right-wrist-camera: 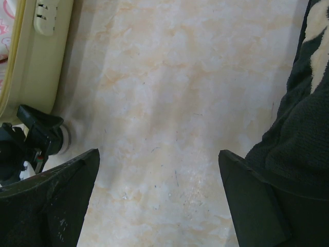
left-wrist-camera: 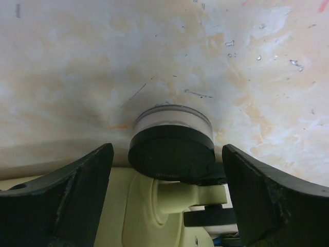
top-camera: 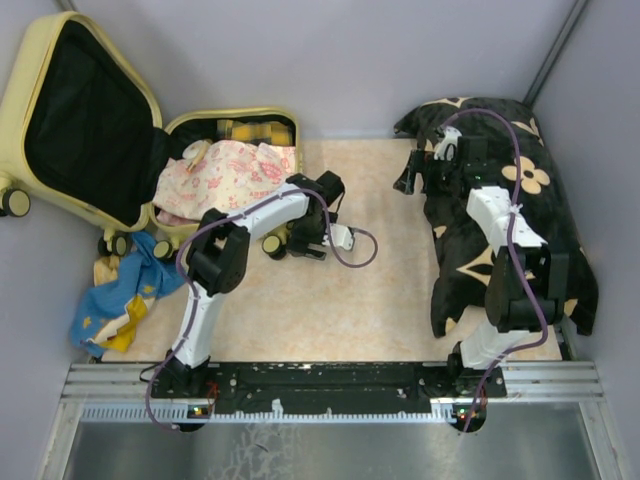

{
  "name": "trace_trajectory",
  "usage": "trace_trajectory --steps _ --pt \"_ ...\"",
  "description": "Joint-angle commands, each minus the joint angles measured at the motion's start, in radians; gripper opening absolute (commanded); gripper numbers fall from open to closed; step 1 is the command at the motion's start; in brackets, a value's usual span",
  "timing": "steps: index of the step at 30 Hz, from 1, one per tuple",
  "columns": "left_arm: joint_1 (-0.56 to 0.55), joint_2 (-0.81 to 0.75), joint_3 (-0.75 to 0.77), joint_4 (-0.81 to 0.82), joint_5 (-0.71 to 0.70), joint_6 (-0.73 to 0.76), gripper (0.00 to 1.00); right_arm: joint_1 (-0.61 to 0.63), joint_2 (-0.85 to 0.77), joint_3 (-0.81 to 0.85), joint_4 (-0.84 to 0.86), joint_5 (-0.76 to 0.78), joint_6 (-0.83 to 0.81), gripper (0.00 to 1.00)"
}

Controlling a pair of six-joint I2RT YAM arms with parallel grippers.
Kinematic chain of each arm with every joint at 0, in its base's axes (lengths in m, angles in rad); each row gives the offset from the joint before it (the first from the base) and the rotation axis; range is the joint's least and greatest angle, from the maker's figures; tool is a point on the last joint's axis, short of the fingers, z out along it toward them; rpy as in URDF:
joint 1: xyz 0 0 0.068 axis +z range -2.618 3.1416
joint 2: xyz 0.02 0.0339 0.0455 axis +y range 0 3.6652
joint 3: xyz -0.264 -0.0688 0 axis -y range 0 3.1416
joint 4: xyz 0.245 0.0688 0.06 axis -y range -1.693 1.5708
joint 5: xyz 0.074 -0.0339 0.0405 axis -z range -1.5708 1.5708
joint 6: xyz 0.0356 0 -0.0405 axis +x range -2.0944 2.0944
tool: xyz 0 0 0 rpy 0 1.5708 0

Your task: Pack the luggage

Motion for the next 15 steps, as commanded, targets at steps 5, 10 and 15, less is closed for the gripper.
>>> trace_trajectory --steps 5,10,15 --pt "-0.003 0.022 -0.036 0.014 -0.075 0.039 0.81 -0.008 -0.065 -0.018 0.019 -0.007 -0.019 0.99" --pt "-0.002 -0.017 -0.028 0.038 0.001 0.015 0.64 -0.010 -0.062 -0.020 0.022 -0.009 -0.017 0.99" --pt "0.013 -0.143 -0.037 0.084 0.188 -0.042 0.50 -0.009 -0.042 -0.010 0.025 -0.021 -0.003 0.99"
